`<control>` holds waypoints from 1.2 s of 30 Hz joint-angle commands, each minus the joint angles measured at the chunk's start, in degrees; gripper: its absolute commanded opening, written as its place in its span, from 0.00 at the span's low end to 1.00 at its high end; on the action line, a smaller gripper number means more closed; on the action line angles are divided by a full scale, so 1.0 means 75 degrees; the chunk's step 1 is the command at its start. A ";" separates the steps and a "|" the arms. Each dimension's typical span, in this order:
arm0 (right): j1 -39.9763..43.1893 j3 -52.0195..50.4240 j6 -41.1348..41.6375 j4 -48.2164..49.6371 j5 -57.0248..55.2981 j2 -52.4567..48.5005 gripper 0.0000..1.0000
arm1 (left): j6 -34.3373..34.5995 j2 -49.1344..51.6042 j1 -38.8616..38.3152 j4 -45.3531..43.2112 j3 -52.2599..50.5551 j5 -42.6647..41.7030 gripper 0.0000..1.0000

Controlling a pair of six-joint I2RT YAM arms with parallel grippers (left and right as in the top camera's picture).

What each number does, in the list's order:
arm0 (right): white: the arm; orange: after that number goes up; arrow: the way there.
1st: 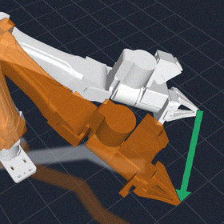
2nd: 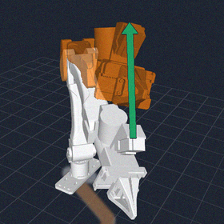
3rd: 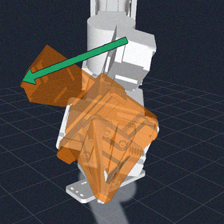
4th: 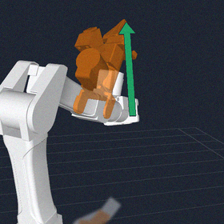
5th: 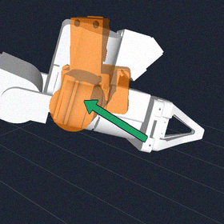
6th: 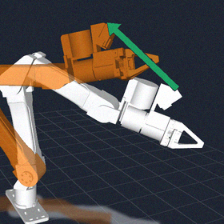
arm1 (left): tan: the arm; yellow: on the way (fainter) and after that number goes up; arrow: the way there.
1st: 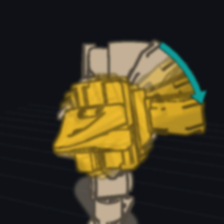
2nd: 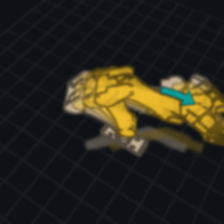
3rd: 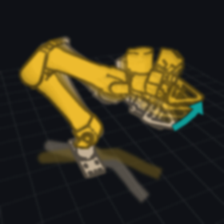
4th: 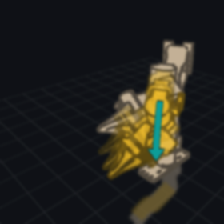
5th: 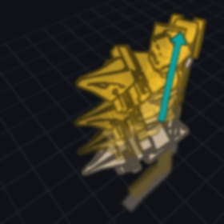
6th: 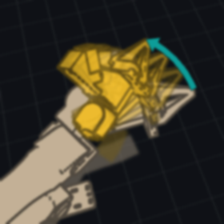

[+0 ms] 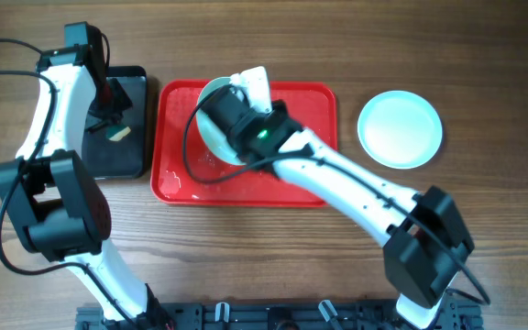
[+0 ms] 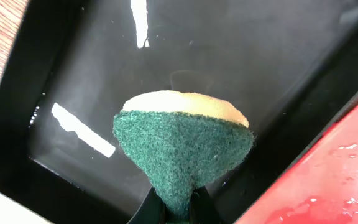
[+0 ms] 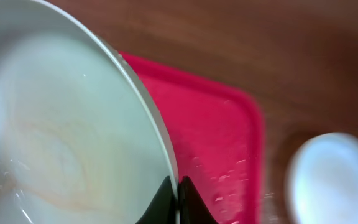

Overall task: Clean dirty plates on tray and stack at the side
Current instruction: 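Lift the cleaned plate by its rim with right gripper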

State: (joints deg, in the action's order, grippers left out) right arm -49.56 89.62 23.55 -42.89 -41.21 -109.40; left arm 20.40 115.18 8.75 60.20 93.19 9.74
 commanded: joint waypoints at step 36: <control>-0.1498 0.0047 -0.1947 0.0466 -0.5657 0.0017 0.04 | -0.0099 0.0321 0.0020 0.0012 0.0076 -0.0178 0.04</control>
State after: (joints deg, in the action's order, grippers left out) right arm -60.47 89.62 9.10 -39.75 -81.30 -109.40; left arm 20.40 117.08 8.75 60.23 93.19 9.10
